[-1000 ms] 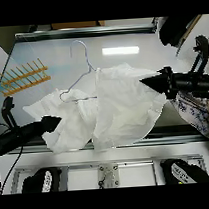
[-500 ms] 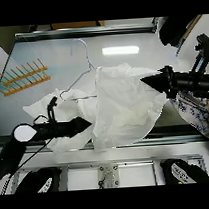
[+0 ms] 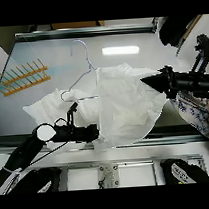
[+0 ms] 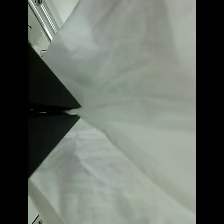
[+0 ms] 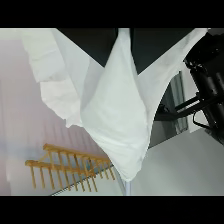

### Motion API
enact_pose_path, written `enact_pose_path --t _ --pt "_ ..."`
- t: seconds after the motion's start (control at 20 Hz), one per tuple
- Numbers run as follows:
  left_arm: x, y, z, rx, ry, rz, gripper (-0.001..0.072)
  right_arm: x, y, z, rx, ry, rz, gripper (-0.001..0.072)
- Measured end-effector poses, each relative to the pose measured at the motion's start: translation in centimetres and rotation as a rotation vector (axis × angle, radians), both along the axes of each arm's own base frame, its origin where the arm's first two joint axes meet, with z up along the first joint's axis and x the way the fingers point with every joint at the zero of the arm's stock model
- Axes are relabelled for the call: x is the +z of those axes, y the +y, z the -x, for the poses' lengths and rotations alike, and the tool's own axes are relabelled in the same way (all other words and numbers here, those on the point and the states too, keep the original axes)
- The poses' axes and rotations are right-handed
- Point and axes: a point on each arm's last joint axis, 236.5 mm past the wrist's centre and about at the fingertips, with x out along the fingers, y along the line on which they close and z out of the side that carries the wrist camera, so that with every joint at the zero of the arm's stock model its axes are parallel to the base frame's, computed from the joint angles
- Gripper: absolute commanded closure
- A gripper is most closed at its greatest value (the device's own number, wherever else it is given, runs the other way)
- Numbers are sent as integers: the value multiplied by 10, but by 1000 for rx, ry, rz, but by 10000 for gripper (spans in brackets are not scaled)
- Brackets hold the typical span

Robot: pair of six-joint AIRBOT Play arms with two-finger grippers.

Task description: Fold the clothes and pants, and hang the long-sleeved shirts on hangers.

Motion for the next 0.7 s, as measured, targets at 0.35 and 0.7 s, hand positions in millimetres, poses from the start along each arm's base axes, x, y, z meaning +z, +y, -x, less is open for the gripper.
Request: enact_pose_path --t 0.35,0.7 --pt "3 52 -39 137 -58 -59 694 23 1 11 -51 -10 -5 707" --pt "13 111 -81 217 -110 -128 694 49 8 39 -58 16 -28 707"
